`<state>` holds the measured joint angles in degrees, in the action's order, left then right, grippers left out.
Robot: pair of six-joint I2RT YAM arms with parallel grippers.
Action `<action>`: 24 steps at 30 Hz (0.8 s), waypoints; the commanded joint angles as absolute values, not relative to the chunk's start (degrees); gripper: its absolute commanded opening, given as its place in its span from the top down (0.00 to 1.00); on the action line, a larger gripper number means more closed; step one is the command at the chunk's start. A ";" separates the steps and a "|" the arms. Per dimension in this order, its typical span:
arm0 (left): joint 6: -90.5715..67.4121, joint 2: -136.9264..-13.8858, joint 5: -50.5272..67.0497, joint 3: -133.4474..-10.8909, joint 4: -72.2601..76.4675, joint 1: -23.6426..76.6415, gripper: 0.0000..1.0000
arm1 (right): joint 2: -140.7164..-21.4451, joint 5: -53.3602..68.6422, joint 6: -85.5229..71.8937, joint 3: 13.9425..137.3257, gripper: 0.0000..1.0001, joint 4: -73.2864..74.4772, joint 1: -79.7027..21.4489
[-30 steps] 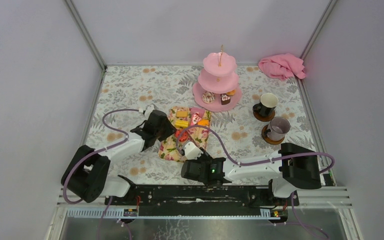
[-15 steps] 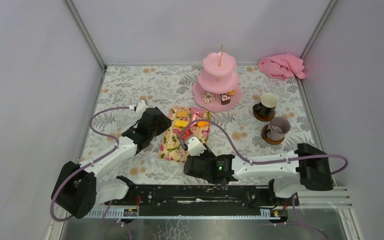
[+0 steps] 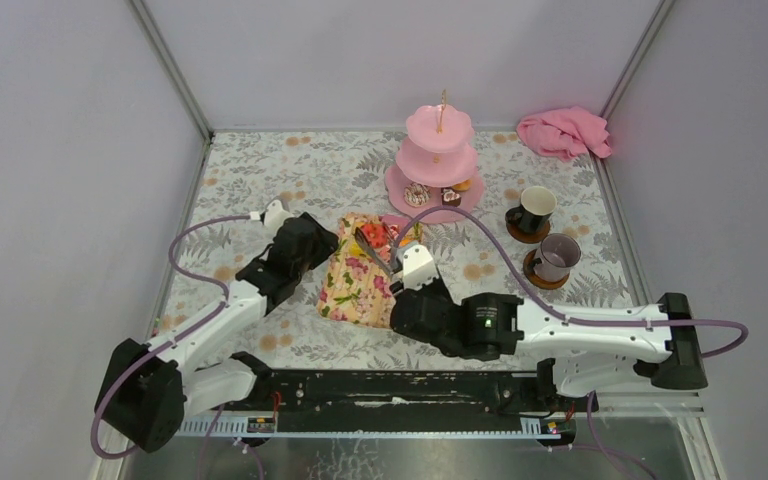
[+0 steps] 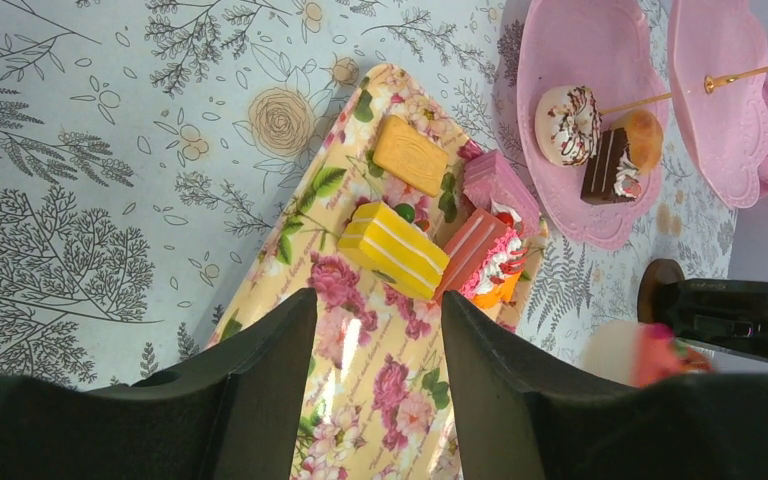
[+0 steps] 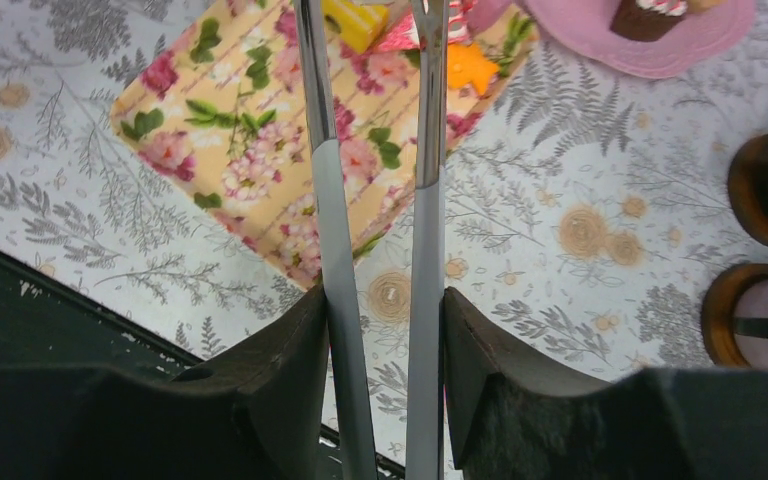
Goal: Serve the afternoon tea
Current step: Place the desert on the desert table.
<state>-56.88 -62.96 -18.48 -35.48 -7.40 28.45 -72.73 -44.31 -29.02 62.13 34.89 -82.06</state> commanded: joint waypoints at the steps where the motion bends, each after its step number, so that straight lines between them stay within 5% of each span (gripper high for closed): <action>1: -56.80 -61.83 -19.36 -34.19 -5.71 28.09 0.43 | -68.99 -53.84 -31.73 66.47 1.00 39.66 -81.91; 12: -56.19 -60.50 -17.05 -32.70 -4.48 28.17 0.43 | -71.83 -58.10 -28.65 70.74 1.00 40.08 -73.43; 24: -55.77 -59.74 -16.09 -31.99 -3.61 28.13 0.44 | -77.14 -49.86 -21.24 72.66 1.00 33.24 -59.23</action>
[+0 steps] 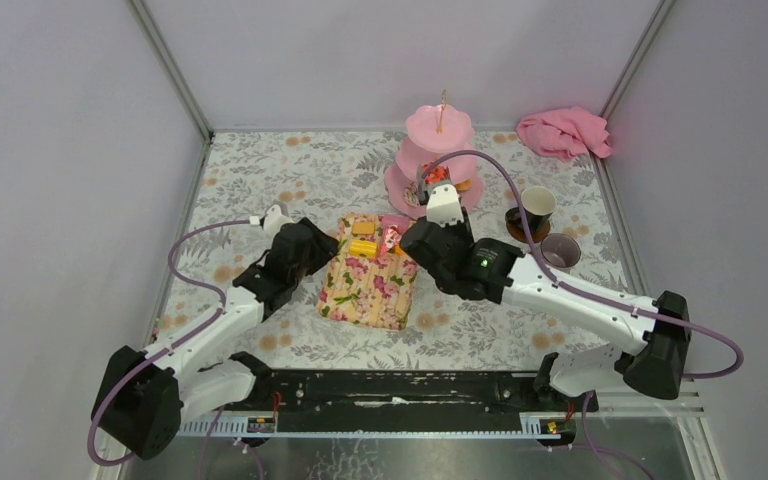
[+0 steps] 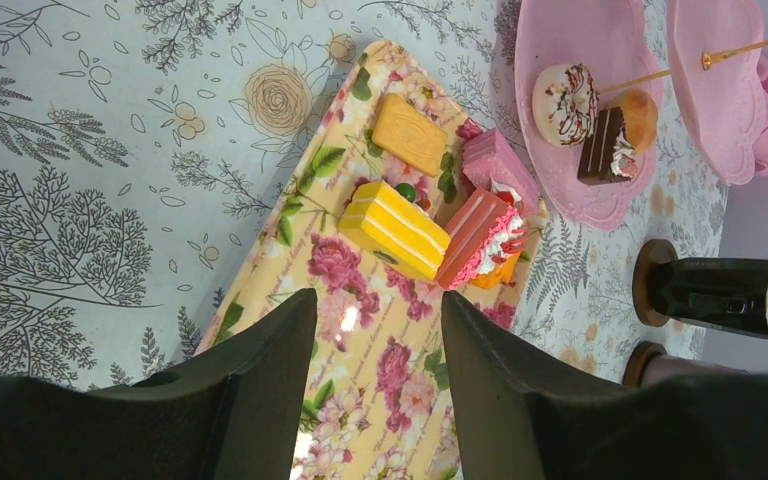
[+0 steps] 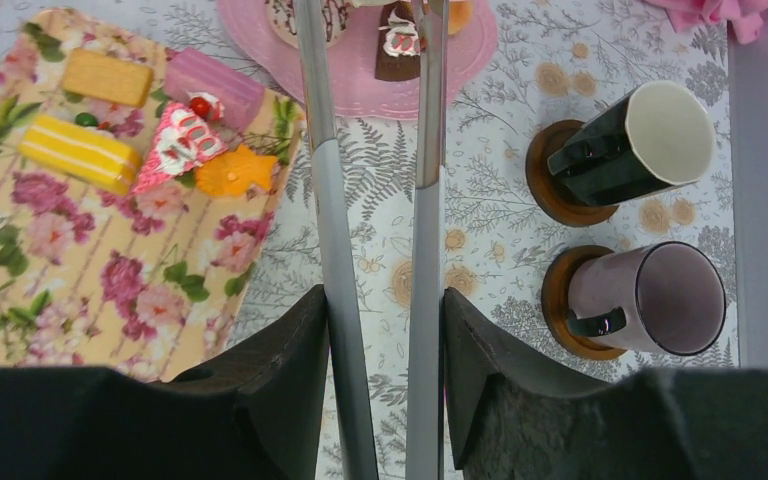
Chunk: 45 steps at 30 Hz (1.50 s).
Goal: Serve the afternoon tea
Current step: Place the desert on the desert table.
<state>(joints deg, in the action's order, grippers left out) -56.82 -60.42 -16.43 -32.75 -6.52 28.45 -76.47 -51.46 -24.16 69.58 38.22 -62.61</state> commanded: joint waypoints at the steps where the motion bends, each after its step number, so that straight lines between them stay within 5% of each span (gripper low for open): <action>1: -55.73 -59.76 -16.11 -32.01 -3.54 28.13 0.44 | -77.48 -49.05 -20.78 72.62 1.00 32.49 -58.31; 45: -53.88 -61.60 -16.15 -31.25 -0.41 28.08 0.44 | -100.94 -36.37 -10.76 88.01 1.00 19.90 -43.82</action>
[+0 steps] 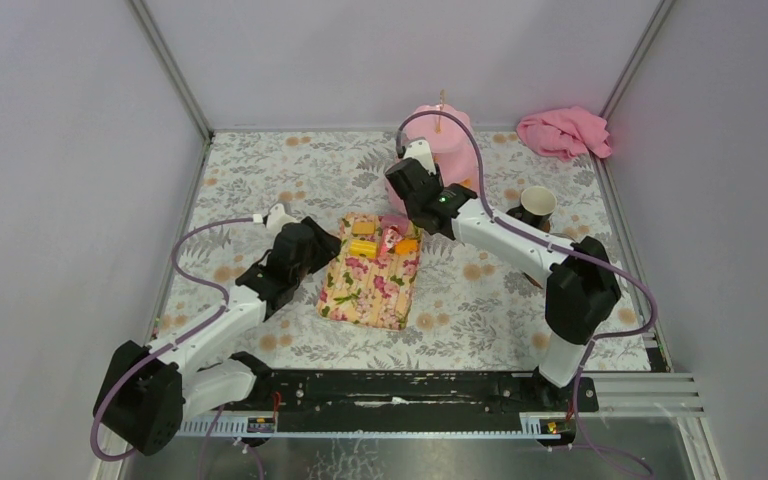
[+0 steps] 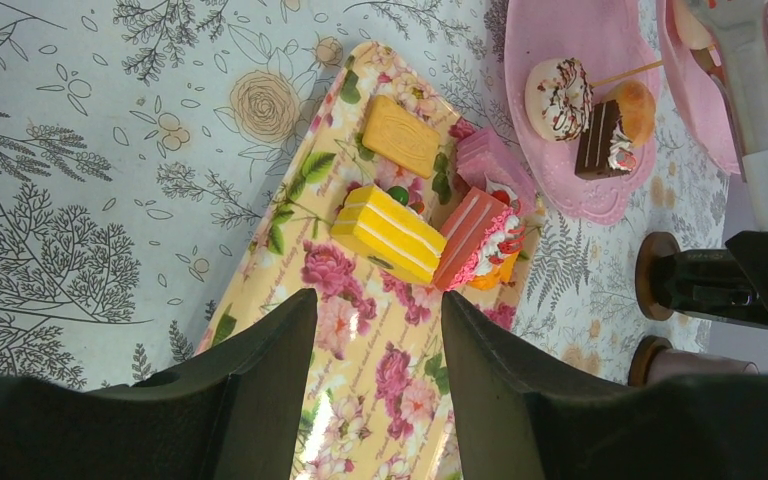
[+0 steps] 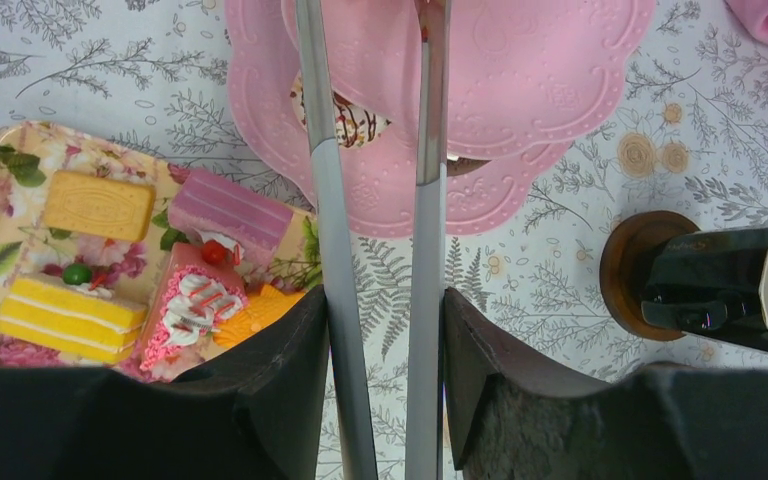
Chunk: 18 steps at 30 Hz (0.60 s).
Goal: Serve the afternoon tea
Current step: Place the desert on the desert table.
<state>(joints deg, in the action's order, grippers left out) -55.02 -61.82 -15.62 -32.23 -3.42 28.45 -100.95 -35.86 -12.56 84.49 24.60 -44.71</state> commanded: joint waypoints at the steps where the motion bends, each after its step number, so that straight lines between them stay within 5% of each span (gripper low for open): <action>1: -53.88 -61.74 -16.07 -31.13 -0.28 28.12 0.44 | -101.11 -36.42 -10.56 88.05 1.00 19.65 -43.78; 18: -53.70 -63.13 -15.96 -31.38 0.70 28.14 0.44 | -104.16 -39.84 -6.19 88.96 1.00 16.00 -43.03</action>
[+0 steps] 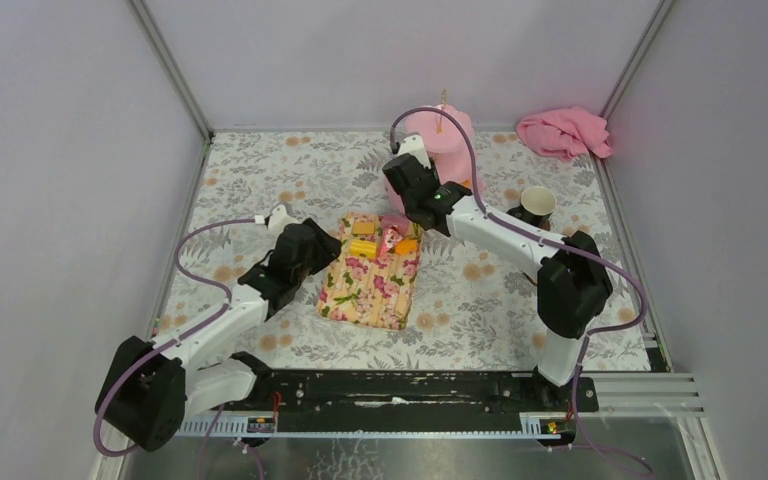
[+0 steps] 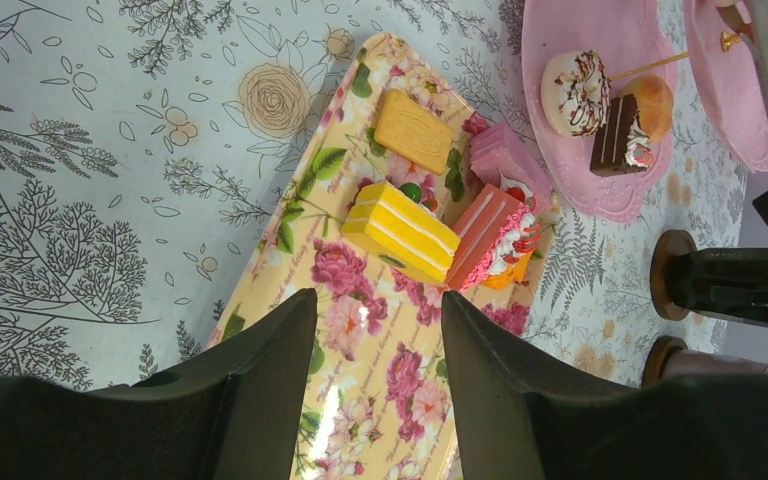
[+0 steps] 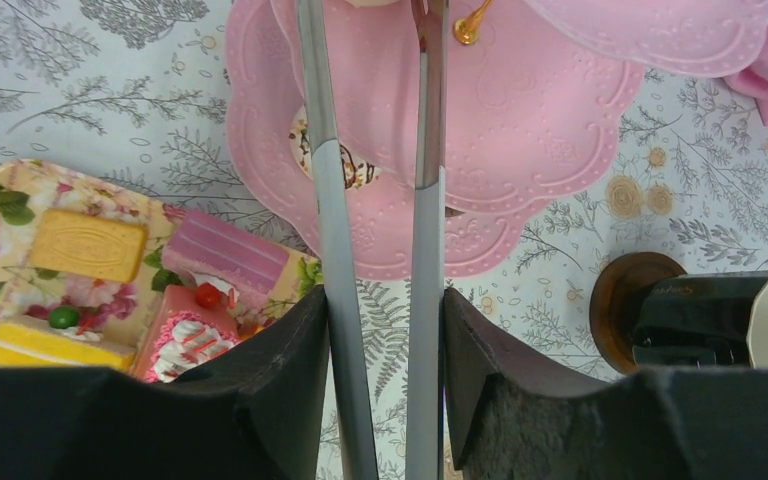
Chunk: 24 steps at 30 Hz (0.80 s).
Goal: Serve the afternoon tea
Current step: Place the desert on the desert table.
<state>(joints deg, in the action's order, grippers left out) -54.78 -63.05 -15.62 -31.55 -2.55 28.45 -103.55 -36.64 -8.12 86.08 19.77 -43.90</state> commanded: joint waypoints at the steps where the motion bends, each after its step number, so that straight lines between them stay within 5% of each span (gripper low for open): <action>1: -53.70 -63.16 -15.99 -31.39 0.69 28.08 0.44 | -104.40 -39.97 -6.01 88.91 1.00 15.83 -42.92; 5: -53.62 -63.53 -15.93 -31.38 0.96 28.20 0.44 | -105.00 -40.54 -5.73 89.05 0.95 15.66 -42.62; 10: -53.53 -63.73 -15.83 -31.63 0.79 28.12 0.44 | -105.10 -39.32 -6.57 89.34 0.75 16.73 -42.19; 14: -53.70 -63.57 -15.74 -31.74 0.57 28.12 0.44 | -103.82 -37.79 -7.58 88.21 0.67 16.70 -42.18; 24: -53.70 -63.19 -15.99 -31.95 -0.18 28.13 0.44 | -102.66 -36.25 -8.31 86.53 0.59 16.98 -42.19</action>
<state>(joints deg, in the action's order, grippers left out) -54.48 -63.66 -15.62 -31.55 -2.22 28.45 -105.65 -36.32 -7.53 86.21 18.76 -42.59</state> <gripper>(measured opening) 0.565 0.472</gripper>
